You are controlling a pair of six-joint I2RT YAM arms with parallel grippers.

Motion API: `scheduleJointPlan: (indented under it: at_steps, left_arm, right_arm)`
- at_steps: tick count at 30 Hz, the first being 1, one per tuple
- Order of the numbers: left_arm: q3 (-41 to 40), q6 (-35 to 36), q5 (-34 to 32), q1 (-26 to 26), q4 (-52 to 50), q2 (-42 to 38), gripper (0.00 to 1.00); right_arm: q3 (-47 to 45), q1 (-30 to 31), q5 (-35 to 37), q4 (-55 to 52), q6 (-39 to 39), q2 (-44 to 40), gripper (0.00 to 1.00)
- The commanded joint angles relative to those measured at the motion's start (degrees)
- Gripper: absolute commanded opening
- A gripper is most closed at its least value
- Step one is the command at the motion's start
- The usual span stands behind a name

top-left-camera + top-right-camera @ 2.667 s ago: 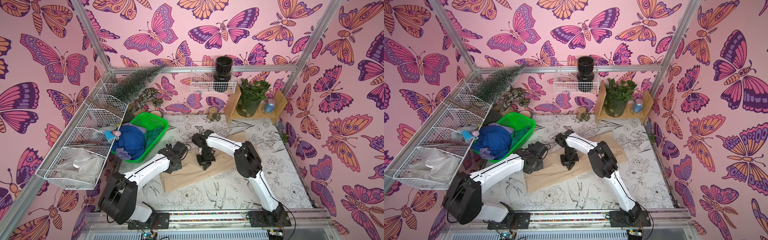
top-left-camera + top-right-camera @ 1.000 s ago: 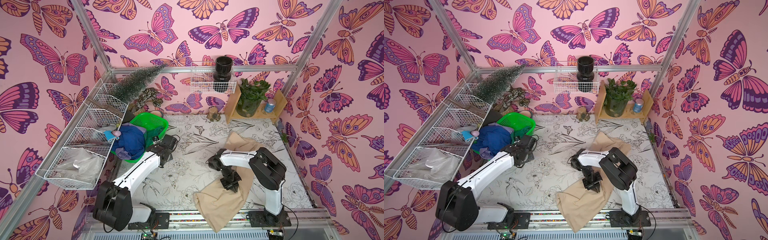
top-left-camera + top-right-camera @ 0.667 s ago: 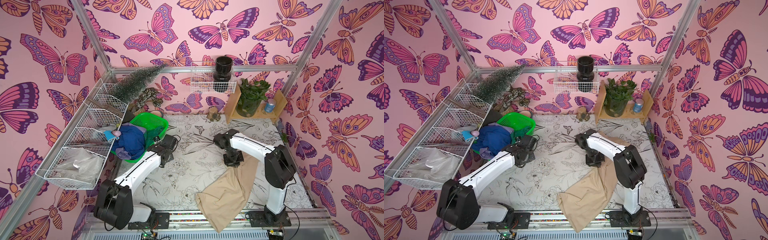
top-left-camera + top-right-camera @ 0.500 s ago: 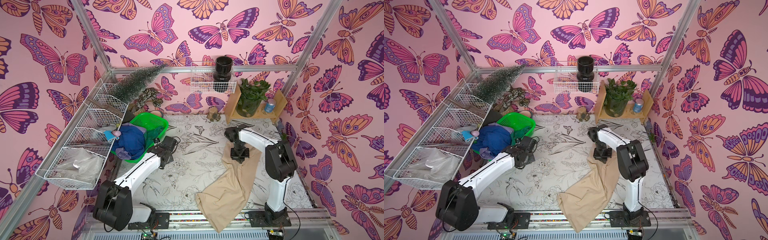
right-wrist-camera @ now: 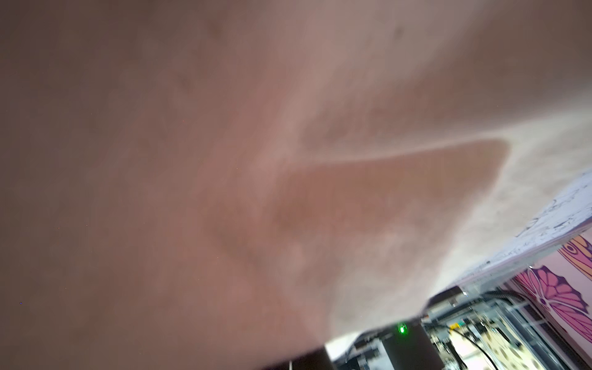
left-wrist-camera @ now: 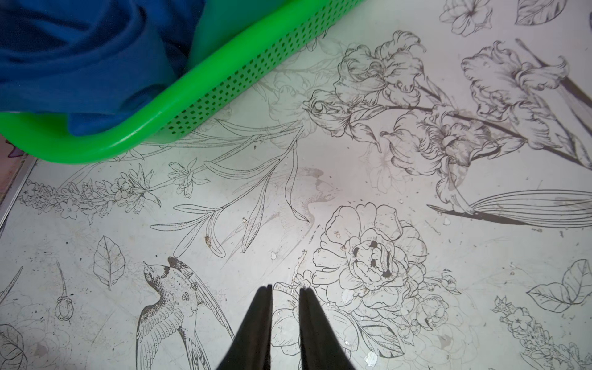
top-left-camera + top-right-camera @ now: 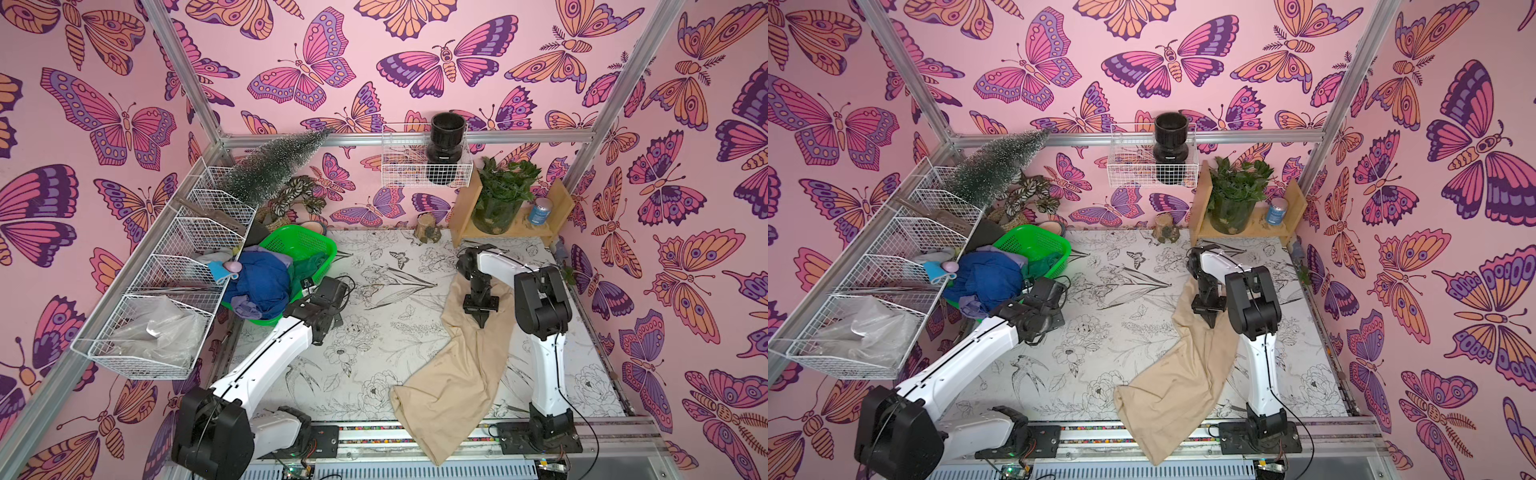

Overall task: Fold and stack t-shirts
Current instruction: Adjust the T-shirt at the center of the board, then fold the T-shirt.

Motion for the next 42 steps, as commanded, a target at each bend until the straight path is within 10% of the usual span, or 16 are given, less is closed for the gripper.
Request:
scheduleJointPlan:
  at_steps: [1,7,12,17,23,30,38,42]
  left_arm:
    - [-0.51,0.98,-2.25,0.54,-0.89,-1.06,0.22]
    - [0.50,1.24,-2.35,1.17,-1.64,-1.73,0.22]
    - [0.34,1.00,-2.19,1.35,-1.86,-1.88,0.22]
    - [-0.02,0.78,0.04,1.35,-1.90,-1.47,0.22]
    - [-1.68,2.60,4.15,1.24,-1.13,-1.57,0.23]
    - [-6.72,3.10,5.03,-0.21,1.27,-3.38,0.23]
    - [-8.10,3.19,9.52,-6.15,3.78,-4.23,0.23]
    - [-8.60,3.34,11.59,-8.45,3.85,-4.79,0.23]
  right_arm:
    - [13.37,0.54,-8.06,7.50,-1.35,8.47,0.08]
    - [50.84,0.54,-18.67,1.67,-1.32,23.12,0.09]
    - [45.02,0.71,-32.35,18.73,4.13,18.89,0.10]
    - [40.20,2.30,-24.06,13.12,-3.65,8.90,0.10]
    - [8.40,7.96,-6.28,14.37,-8.70,-17.17,0.23]
    - [-39.77,12.36,-21.79,28.58,0.76,-41.67,0.43]
    - [-51.74,28.26,-21.06,25.49,3.61,-46.83,0.48]
    - [-53.93,32.53,-23.33,30.20,8.18,-46.64,0.67]
